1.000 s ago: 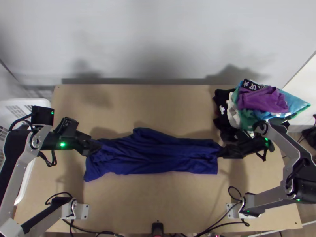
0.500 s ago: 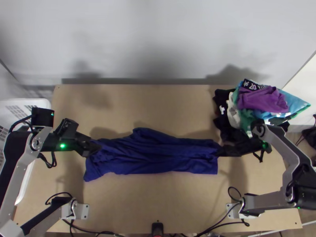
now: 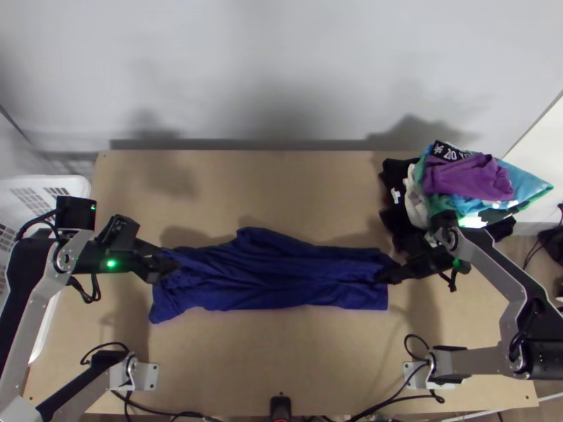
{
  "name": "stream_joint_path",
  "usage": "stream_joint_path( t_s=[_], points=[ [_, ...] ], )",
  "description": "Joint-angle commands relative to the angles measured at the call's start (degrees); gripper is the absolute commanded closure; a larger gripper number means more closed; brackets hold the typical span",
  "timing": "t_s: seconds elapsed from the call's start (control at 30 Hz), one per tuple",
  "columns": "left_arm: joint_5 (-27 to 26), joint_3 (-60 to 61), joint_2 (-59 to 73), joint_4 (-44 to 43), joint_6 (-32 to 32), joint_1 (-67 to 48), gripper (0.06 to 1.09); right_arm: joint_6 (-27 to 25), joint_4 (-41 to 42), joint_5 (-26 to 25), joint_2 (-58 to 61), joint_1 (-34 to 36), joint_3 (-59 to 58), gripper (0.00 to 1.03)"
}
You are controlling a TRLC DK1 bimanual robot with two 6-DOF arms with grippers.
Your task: Fold the t-shirt
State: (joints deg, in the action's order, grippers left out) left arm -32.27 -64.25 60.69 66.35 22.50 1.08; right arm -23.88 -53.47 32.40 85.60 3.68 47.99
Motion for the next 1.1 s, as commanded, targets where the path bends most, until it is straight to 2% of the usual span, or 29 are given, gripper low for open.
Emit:
stream_joint_path(
  t_s=[0.0,0.5,0.8,1.07],
  points=[
    [0.2,0.4,-0.5,0.0,0.0,0.1,0.10,0.3,1.9,-4.3,-0.4,-0.6,-1.6,0.14],
    [0.5,0.7,-1.0,0.0,-0.1,0.4,0.10,2.6,3.6,-3.7,0.3,-3.2,-2.6,0.14],
    [0.5,0.7,-0.9,-0.1,-0.3,0.4,0.10,3.9,3.4,-0.9,0.4,-3.2,-1.9,0.14],
    [0.7,0.8,-0.8,-0.2,-0.4,0.5,0.10,6.8,5.0,1.8,1.3,-6.1,-1.4,0.14]
  ],
)
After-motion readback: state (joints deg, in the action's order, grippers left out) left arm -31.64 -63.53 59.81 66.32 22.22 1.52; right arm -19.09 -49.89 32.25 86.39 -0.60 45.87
